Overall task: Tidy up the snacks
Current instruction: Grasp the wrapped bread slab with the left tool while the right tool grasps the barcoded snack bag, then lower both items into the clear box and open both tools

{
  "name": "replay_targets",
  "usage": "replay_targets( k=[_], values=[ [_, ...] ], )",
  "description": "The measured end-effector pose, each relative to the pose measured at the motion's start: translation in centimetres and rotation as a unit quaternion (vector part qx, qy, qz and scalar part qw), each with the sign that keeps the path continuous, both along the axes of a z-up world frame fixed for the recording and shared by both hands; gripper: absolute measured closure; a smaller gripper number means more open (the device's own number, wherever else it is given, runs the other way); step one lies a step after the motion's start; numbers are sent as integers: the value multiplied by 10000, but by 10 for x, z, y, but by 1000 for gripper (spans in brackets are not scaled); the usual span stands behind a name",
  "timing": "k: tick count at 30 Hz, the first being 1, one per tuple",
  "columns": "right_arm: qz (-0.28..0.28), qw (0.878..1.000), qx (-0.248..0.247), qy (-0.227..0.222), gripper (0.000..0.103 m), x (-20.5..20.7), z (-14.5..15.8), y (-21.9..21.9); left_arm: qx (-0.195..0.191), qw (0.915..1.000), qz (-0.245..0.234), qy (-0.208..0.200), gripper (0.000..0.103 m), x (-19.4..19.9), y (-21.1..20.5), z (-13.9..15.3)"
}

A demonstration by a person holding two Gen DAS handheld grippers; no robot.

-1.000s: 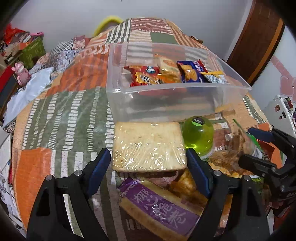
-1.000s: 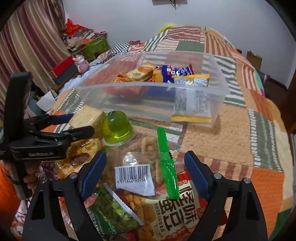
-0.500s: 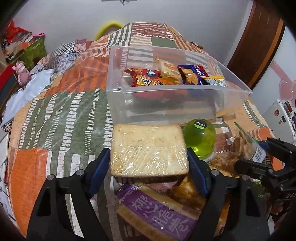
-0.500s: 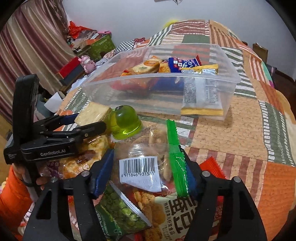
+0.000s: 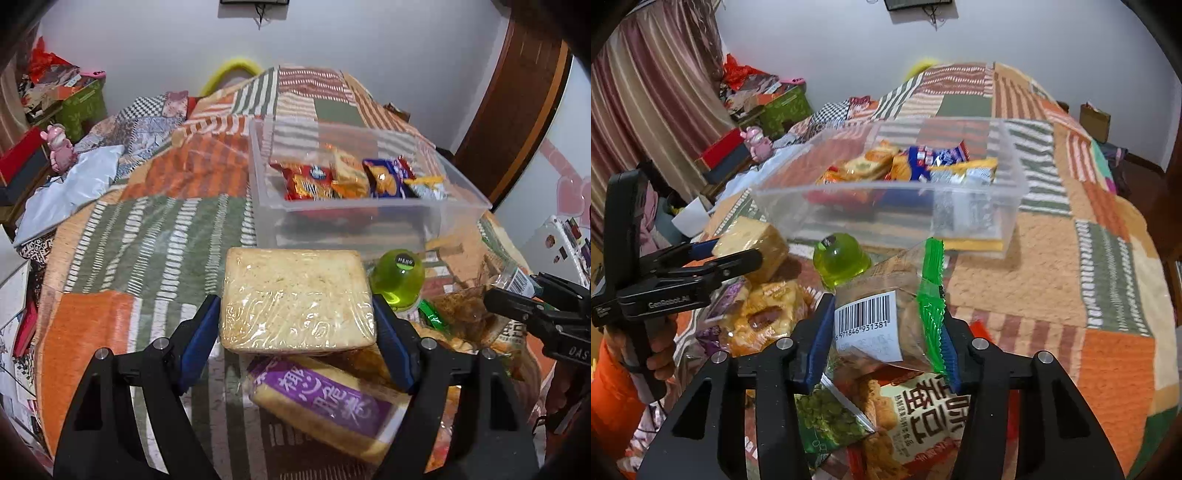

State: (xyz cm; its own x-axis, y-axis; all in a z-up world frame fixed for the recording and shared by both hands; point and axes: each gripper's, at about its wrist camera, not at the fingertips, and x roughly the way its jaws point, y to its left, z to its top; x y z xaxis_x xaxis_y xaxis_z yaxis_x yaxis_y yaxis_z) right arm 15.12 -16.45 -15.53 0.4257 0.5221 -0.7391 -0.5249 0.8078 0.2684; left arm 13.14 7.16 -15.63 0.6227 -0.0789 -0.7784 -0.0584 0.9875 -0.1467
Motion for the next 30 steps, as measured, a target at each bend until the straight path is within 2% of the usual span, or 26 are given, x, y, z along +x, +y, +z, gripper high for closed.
replay_targets(
  k=[10,17,24,30],
  values=[
    [-322,9980,175,-511,58,4,36,-18,5,9984,88,-552,24,-9,3,44],
    [-490,9944,383,-851,58,14,61,-20,16,9963,50,-861,24,4,-1,69],
    [-609,9910,568,-1052,58,37,75,-13,24,9954,-33,-952,24,28,-10,77],
    [-623,9906,606,-1058,58,62,76,-2,-30,9967,-95,-807,24,58,-14,67]
  ],
)
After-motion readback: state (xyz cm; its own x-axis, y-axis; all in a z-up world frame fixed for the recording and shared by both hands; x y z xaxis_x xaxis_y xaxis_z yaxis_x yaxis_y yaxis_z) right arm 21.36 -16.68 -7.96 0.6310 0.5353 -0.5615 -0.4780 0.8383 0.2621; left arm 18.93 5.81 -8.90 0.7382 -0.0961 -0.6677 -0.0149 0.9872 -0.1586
